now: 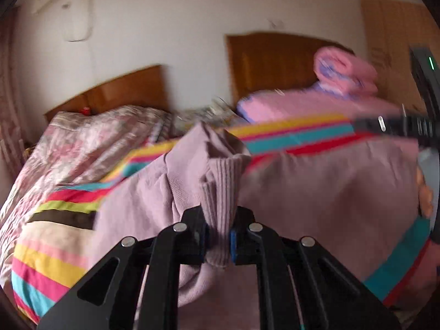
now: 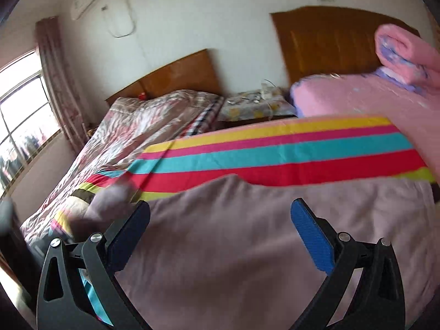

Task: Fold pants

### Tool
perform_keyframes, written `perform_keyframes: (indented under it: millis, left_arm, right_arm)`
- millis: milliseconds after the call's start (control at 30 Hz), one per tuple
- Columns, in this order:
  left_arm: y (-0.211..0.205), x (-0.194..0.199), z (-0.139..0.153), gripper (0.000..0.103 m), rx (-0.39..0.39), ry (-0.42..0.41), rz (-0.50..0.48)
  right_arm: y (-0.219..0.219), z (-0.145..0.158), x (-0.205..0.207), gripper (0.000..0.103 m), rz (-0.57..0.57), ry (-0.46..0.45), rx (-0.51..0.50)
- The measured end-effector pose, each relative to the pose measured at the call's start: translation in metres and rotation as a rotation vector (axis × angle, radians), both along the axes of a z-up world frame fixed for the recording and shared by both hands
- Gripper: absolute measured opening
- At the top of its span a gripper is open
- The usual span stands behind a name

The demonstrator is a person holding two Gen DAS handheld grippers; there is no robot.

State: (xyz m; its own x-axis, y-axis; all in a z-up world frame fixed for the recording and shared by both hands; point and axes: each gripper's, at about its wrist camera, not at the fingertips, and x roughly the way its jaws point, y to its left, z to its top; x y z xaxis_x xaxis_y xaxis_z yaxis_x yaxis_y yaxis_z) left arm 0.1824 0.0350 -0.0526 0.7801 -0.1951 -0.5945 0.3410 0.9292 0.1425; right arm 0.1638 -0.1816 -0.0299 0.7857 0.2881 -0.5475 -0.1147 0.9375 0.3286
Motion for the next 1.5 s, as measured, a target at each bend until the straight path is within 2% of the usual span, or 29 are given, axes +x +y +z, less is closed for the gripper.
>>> perform_keyframes:
  millis: [67, 100, 133, 200, 233, 300, 333, 400, 467, 533, 600, 733, 833, 900, 933, 967, 1067, 1167, 1300, 1400, 1500]
  left_arm:
    - [-0.034, 0.001, -0.046, 0.018, 0.056, 0.158, -0.122]
    - [-0.043, -0.005, -0.057, 0.027, 0.09, 0.141, -0.137]
    - [-0.047, -0.015, -0.056, 0.042, 0.102, 0.091, -0.168]
    - [-0.041, -0.022, -0.04, 0.055, 0.019, 0.1, -0.244]
    - [-0.029, -0.027, -0.026, 0.067, -0.03, 0.059, -0.234]
    - [-0.002, -0.034, -0.005, 0.078, -0.084, -0.009, -0.187]
    - [0.017, -0.036, 0.005, 0.081, -0.113, -0.034, -0.132]
    - [0.054, -0.035, 0.014, 0.086, -0.156, -0.049, -0.006]
    - [0.094, -0.033, 0.012, 0.088, -0.185, -0.049, 0.154]
    - [0.133, -0.034, 0.002, 0.088, -0.213, -0.013, 0.289]
    - [0.162, -0.031, -0.008, 0.088, -0.223, 0.028, 0.378]
    - [0.189, -0.037, -0.025, 0.088, -0.224, 0.052, 0.433]
    - [0.193, -0.039, -0.034, 0.088, -0.248, 0.065, 0.428]
    - [0.197, -0.044, -0.035, 0.088, -0.256, 0.061, 0.421]
    - [0.199, -0.047, -0.036, 0.088, -0.26, 0.058, 0.416]
    - [0.2, -0.05, -0.035, 0.088, -0.261, 0.052, 0.41]
    - [0.202, -0.061, -0.031, 0.088, -0.259, 0.043, 0.387]
    - [0.198, -0.075, -0.031, 0.091, -0.238, 0.073, 0.336]
    - [0.185, -0.078, -0.039, 0.091, -0.196, 0.11, 0.285]
    - [0.176, -0.066, -0.043, 0.091, -0.152, 0.112, 0.312]
    - [0.179, -0.046, -0.043, 0.091, -0.2, 0.111, 0.358]
  right_arm:
    - [-0.003, -0.008, 0.0, 0.099, 0.01, 0.026, 0.013]
    - [-0.004, -0.012, 0.002, 0.099, 0.025, 0.041, 0.018]
    - [-0.003, -0.017, 0.002, 0.099, 0.042, 0.057, 0.029]
    - [0.0, -0.027, 0.003, 0.099, 0.085, 0.093, 0.073]
    - [0.003, -0.031, 0.003, 0.099, 0.108, 0.109, 0.09]
    - [0.02, -0.043, 0.003, 0.099, 0.172, 0.142, 0.126]
    - [0.03, -0.047, 0.001, 0.099, 0.207, 0.165, 0.142]
    - [0.053, -0.058, 0.002, 0.095, 0.286, 0.216, 0.167]
    - [0.076, -0.068, 0.002, 0.087, 0.358, 0.28, 0.186]
    - [0.099, -0.081, 0.001, 0.08, 0.406, 0.367, 0.182]
    - [0.116, -0.092, -0.003, 0.076, 0.434, 0.432, 0.186]
    - [0.131, -0.093, -0.007, 0.074, 0.433, 0.45, 0.184]
    - [0.13, -0.094, 0.001, 0.062, 0.4, 0.47, 0.295]
    - [0.133, -0.097, 0.009, 0.056, 0.38, 0.48, 0.297]
    - [0.136, -0.1, 0.011, 0.048, 0.363, 0.484, 0.279]
    - [0.137, -0.101, 0.012, 0.036, 0.349, 0.475, 0.272]
    - [0.14, -0.1, 0.012, 0.016, 0.338, 0.436, 0.262]
    - [0.151, -0.077, 0.013, 0.015, 0.363, 0.342, 0.247]
    - [0.179, -0.021, 0.026, 0.015, 0.434, 0.19, 0.186]
    - [0.194, 0.024, 0.031, 0.015, 0.478, 0.076, 0.157]
    - [0.181, 0.06, 0.026, 0.014, 0.473, -0.031, 0.164]
